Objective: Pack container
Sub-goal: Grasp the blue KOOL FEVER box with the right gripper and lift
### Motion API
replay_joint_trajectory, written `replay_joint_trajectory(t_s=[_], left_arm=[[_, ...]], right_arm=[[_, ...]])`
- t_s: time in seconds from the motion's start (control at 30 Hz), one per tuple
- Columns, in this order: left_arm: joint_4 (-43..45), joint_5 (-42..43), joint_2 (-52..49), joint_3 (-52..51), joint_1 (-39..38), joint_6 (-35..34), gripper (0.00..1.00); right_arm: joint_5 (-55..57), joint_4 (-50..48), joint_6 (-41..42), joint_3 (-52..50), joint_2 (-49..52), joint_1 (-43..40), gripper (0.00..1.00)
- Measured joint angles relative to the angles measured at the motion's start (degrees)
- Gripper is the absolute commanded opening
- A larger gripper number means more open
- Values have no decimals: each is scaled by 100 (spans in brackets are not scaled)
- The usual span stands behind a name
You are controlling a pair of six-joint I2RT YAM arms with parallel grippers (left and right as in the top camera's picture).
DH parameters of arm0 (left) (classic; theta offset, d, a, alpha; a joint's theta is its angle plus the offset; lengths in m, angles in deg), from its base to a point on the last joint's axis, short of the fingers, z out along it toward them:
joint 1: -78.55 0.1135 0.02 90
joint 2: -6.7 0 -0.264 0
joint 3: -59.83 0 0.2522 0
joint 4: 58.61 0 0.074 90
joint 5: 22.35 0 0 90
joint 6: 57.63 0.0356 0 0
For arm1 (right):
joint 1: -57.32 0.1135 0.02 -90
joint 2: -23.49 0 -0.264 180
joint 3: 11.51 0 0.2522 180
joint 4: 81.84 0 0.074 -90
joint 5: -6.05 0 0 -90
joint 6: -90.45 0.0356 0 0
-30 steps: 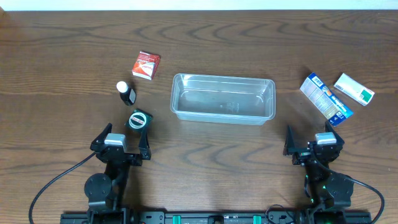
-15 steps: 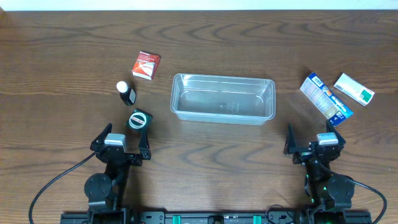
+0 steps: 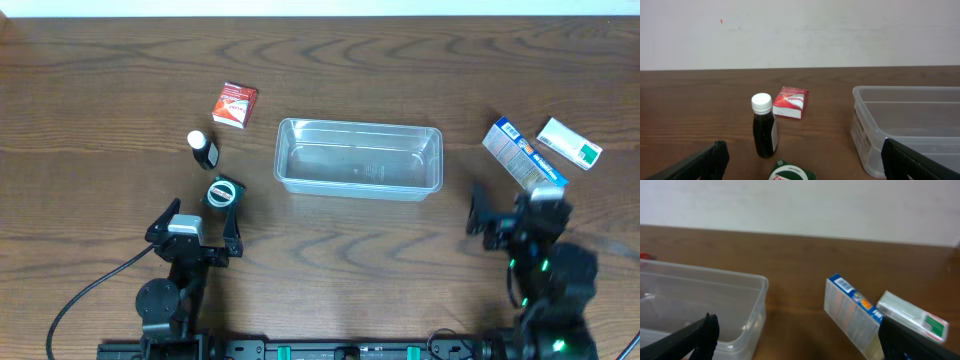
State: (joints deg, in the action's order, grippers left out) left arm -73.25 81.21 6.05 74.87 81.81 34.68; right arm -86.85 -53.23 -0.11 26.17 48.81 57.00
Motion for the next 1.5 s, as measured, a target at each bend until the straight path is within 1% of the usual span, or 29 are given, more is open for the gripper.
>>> replay_joint_trajectory(t_s=[0.1,0.2,0.23,0.27,0.37,0.47,0.57,0.73,0.97,1.2,1.3,1.37,1.4,1.47,1.5], left_arm=[[-2,-4,-2,0,0,0,98],[0,-4,-4,0,0,0,98],[2,-4,-7,0,0,-2,98],[-2,-2,-4,0,0,0,98],[0,-4,-11,0,0,-2,98],[-2,-2,-11,0,0,-2,98],[-2,-4,-11,0,0,0,98],[-2,-4,-11,0,0,-2,98],[-2,-4,-11,0,0,-2,98],[-2,-2,-11,0,0,-2,98],[-2,-2,-11,0,0,-2,98],[-2,-2,-11,0,0,-2,98],[-2,-4,-11,0,0,-2,98],[-2,-2,-11,0,0,-2,98],[-2,-2,-11,0,0,0,98]], right_arm=[[7,697,13,1139,1202,-22,99],[13,1552,-37,2374,2437,-22,99],[11,1974,-125,2922,2944,-22,99],[9,2063,-164,3130,3165,-22,99],[11,2776,-380,4133,4085,-22,99],[17,2905,-518,4699,4723,-22,99],[149,2789,-612,4815,5075,-22,99],[518,2662,-737,4815,5532,-157,95],[892,2704,-776,4815,5995,-728,97],[929,2695,-1014,4815,6561,-1034,96],[848,2697,-1145,4815,6828,-1034,90],[802,2697,-1252,4815,6983,-1034,81],[785,2697,-1287,4815,7044,-1034,75],[767,2699,-1335,4817,7173,-1034,67],[761,2697,-1362,4815,7217,-1038,61]])
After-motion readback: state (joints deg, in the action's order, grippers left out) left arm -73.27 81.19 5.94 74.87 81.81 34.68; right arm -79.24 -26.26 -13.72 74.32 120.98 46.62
